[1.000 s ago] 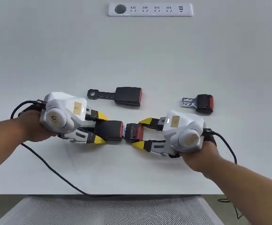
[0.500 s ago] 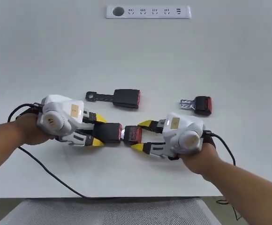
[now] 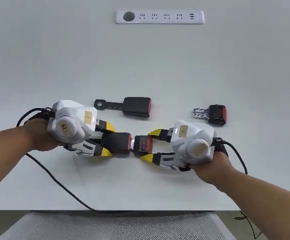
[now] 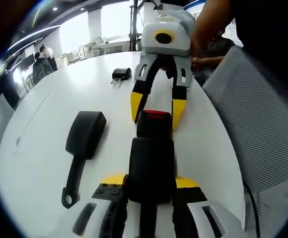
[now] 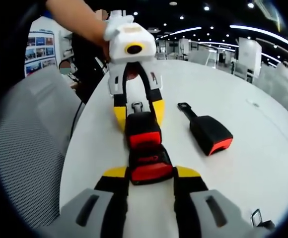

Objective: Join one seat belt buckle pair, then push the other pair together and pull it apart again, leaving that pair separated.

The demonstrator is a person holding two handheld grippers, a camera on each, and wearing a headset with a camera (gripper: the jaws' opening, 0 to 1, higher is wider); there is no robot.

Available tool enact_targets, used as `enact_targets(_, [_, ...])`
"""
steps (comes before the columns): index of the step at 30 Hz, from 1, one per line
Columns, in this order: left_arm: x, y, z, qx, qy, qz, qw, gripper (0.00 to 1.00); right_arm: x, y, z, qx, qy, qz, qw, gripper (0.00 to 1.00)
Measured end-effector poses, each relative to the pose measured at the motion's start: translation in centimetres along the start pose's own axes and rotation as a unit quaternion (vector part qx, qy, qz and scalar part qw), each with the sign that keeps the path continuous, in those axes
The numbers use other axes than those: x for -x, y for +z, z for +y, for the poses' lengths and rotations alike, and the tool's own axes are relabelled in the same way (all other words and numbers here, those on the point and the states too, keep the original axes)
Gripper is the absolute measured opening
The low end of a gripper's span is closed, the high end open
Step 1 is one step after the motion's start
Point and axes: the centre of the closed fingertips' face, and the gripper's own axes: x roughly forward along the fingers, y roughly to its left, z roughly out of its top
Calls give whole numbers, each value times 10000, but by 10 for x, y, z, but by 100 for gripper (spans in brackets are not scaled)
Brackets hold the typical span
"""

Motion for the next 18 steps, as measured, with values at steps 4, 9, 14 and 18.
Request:
enact_targets(4, [-1, 4, -4, 323, 60, 237, 9992, 44, 6, 15, 2, -420, -10, -266, 9988, 45])
enact_targets(9, [12, 24, 1, 510, 347, -153, 9980, 72, 35, 28, -13, -639, -203, -669, 9955, 67])
enact_targets(14, [27, 39, 13, 463, 691, -348, 9959, 81, 76, 22, -38, -844, -519, -842, 9915, 79])
enact_targets(18, [33, 50, 23, 246, 888, -343, 9952, 86, 103, 6, -55, -737, -678, -678, 9927, 83])
